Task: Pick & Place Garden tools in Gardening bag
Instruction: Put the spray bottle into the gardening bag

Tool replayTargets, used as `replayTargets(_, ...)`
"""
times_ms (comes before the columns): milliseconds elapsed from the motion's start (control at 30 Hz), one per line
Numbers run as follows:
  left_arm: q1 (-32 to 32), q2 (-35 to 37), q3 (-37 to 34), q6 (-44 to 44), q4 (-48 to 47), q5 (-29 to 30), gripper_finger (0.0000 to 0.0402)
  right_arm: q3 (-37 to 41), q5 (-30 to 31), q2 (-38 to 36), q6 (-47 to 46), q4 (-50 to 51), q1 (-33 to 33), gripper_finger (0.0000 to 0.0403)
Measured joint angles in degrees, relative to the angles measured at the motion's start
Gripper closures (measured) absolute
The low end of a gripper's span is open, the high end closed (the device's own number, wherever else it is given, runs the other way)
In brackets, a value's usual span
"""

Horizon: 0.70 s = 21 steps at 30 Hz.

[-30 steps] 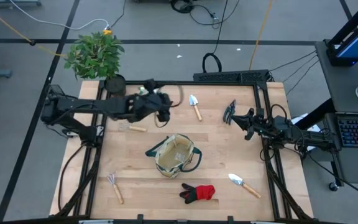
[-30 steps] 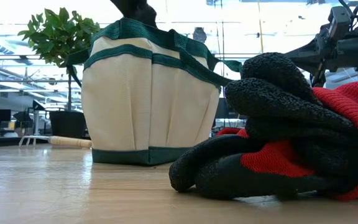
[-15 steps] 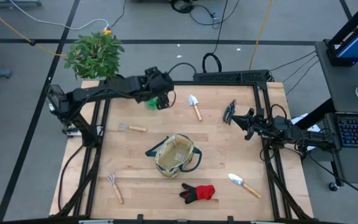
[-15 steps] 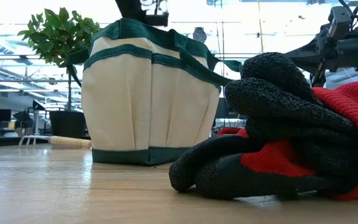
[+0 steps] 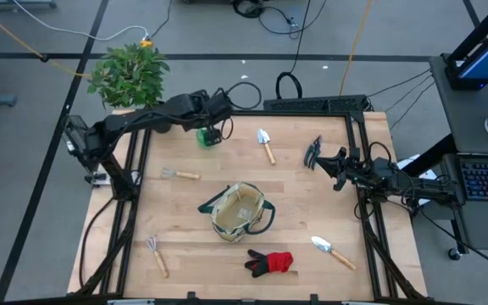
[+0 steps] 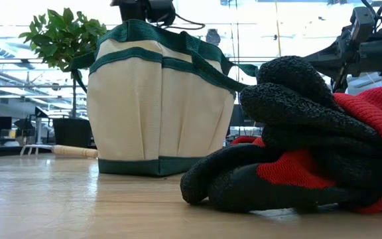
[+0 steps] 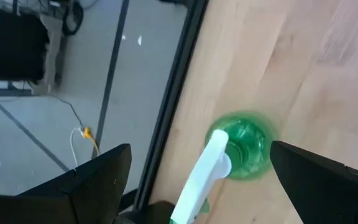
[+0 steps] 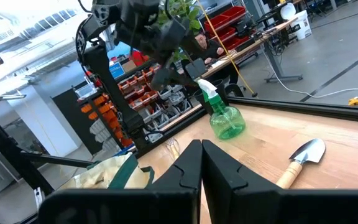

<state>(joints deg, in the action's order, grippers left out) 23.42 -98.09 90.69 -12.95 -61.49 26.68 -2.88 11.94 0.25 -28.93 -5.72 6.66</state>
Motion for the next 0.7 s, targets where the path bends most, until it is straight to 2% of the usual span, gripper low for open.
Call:
replayTargets(100, -0.1, -0.8, 0.0, -0.3, -1.8, -1.6, 0.0011, 0.0, 0.0, 0.0, 0.0, 0.0, 0.0, 0.0403)
replayTargets(700, 0.7, -3.5, -0.1, 0.2, -2.8, -2.7, 0.0011, 0.0, 0.0, 0.0, -0.4, 0.0, 0.0, 0.0403)
